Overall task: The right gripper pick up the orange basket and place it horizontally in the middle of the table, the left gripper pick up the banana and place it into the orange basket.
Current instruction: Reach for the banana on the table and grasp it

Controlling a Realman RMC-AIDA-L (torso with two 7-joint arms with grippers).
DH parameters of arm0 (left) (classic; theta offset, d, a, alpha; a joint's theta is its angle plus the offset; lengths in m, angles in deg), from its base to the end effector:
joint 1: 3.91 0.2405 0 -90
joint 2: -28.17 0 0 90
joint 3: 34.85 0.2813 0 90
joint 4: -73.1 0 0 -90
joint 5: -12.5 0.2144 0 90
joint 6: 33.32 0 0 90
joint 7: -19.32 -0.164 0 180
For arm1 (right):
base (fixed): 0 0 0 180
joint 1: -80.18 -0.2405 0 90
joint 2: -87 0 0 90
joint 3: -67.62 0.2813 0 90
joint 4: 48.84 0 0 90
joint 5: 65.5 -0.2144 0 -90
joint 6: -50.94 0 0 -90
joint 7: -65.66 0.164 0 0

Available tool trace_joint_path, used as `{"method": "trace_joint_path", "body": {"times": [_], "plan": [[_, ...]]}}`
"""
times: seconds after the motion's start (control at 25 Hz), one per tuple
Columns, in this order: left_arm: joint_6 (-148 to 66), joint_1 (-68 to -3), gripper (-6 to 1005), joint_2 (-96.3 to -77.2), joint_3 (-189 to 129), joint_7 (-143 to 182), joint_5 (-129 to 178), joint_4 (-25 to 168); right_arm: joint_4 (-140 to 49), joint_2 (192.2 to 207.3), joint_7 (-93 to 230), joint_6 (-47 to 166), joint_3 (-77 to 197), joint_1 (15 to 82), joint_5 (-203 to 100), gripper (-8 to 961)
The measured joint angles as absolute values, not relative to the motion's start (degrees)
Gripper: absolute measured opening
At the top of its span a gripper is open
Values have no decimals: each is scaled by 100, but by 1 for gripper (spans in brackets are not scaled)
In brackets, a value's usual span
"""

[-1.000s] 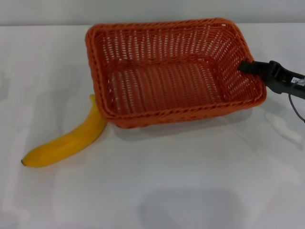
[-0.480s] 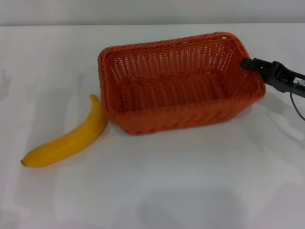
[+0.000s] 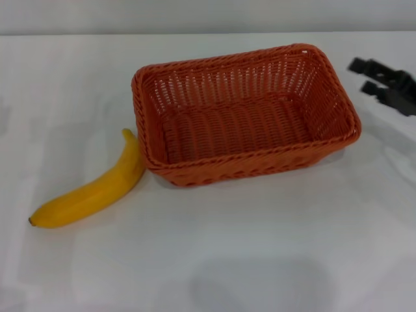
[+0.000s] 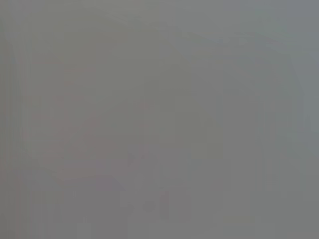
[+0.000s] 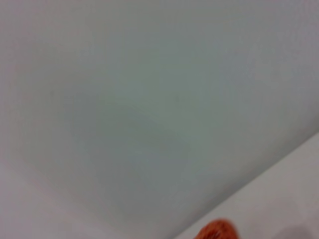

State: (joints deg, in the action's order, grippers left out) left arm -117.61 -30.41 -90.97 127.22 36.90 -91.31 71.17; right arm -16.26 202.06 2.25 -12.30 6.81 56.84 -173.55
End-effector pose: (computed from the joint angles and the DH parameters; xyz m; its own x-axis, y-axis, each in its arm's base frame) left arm -0.3723 0.3434 0.0591 0.5466 -0.3709 0.7508 0.8347 0.1691 -0.5241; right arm 0.3113 0.3922 0.0042 -0.0397 -0.6039 -0.7960 -0.9414 -0.2444 0.2324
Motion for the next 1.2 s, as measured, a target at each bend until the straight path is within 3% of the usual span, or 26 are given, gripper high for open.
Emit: {"method": "trace_joint_path", "body": {"times": [0.2, 0.6, 0.92, 1.08, 1.2], "plan": [[-11761, -3029, 889, -9109, 12723, 3690, -9197, 7063, -1699, 20202, -89, -1625, 1455, 5908, -17355, 852], [-11624, -2958, 890, -9112, 12760, 4212, -9549, 6701, -2750, 20223, -3587, -2204, 3210, 5956, -18310, 860], [-10637, -2890, 889, -9053, 12790, 7605, -7906, 7881, -3767, 20235, -7717, -2578, 3930, 5864, -19113, 857], [-10563, -3048, 889, -8899, 12805, 10044, -6017, 8984, -3969, 20240, -8676, -2651, 3940, 5790, -19253, 857], [-10907, -3343, 890, -8585, 12810, 11437, -4479, 9563, -3970, 20238, -8683, -2610, 3942, 5783, -19255, 857]]}}
